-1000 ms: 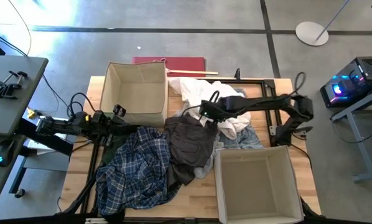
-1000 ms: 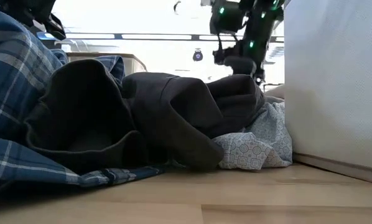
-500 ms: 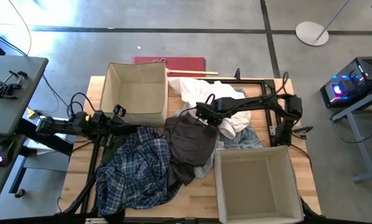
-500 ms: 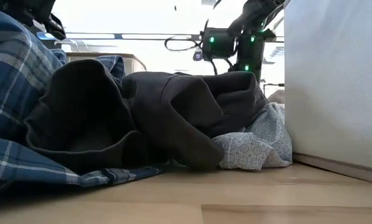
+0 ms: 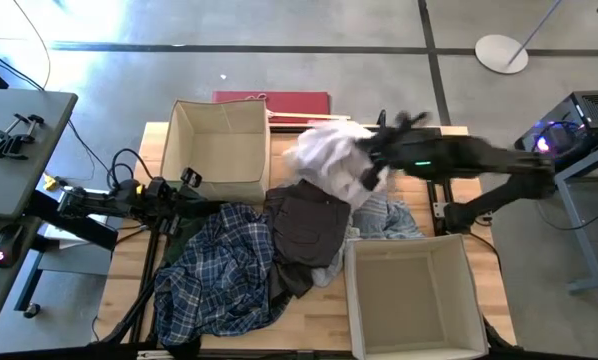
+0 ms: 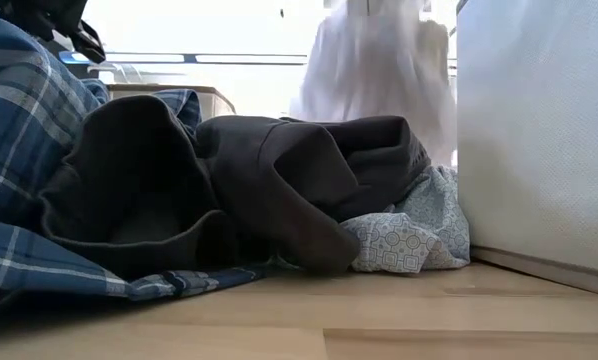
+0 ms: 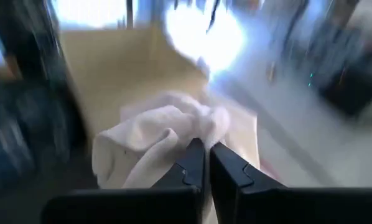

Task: Sort clothes
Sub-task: Put the white shirt into the bottom laundry bin

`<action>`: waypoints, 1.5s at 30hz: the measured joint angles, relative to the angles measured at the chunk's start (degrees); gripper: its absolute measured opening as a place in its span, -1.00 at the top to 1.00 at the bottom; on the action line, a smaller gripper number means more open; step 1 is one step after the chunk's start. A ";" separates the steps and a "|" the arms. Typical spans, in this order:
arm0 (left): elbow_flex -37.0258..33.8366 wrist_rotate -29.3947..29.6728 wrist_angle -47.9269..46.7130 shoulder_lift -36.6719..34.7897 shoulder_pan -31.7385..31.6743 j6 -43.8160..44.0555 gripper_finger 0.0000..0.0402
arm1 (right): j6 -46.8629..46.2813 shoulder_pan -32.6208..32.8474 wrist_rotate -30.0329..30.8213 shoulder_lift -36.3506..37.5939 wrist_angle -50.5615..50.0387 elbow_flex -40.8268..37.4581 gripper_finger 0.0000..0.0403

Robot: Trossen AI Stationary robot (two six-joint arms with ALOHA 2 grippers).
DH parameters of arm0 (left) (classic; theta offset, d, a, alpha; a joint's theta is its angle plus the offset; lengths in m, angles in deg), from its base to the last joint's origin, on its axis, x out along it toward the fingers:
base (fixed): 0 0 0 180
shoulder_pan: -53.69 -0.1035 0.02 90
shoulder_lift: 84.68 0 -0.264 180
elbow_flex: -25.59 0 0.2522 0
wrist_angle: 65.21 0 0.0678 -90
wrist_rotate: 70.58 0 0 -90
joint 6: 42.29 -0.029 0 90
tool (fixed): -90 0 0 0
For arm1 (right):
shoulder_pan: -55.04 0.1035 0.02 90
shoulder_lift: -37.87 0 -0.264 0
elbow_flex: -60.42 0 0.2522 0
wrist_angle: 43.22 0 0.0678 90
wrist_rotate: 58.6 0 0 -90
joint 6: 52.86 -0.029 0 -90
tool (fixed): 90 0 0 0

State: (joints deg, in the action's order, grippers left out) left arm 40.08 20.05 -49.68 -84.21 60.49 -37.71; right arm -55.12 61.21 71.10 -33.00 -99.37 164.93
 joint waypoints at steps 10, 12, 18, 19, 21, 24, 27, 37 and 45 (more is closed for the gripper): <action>0.00 0.00 1.28 -0.02 0.00 -1.73 1.00 | 30.35 15.86 -25.96 8.18 46.06 8.23 1.00; 0.02 0.00 1.26 0.00 0.00 -1.71 1.00 | 29.62 17.22 -40.12 8.36 47.81 10.33 1.00; 0.02 0.00 1.48 -0.02 0.00 -1.73 1.00 | 20.94 20.54 -59.83 5.95 49.99 18.56 1.00; 0.02 0.02 1.50 -0.02 0.00 -1.74 1.00 | 20.24 21.05 -59.62 5.47 49.29 19.49 1.00; 0.02 0.01 1.47 -0.01 0.00 -1.82 1.00 | 20.11 21.78 -58.36 4.44 47.45 20.49 1.00; 0.02 0.02 1.47 -0.02 0.00 -1.82 1.00 | 20.35 22.55 -51.76 2.78 39.24 19.92 1.00; 0.02 0.02 1.45 -0.01 0.00 -1.81 1.00 | 21.65 24.37 -38.69 1.18 30.32 16.89 1.00; 0.00 0.02 1.39 -0.02 0.00 -1.69 1.00 | 14.99 36.66 -3.63 -1.64 23.93 7.96 1.00; 0.00 0.00 1.39 -0.02 0.00 -1.62 1.00 | -11.15 54.63 13.81 -1.53 4.64 7.69 1.00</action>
State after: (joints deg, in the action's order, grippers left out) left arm 40.08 20.05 -48.30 -84.23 60.49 -39.33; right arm -66.27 115.84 84.91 -34.53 -94.73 172.62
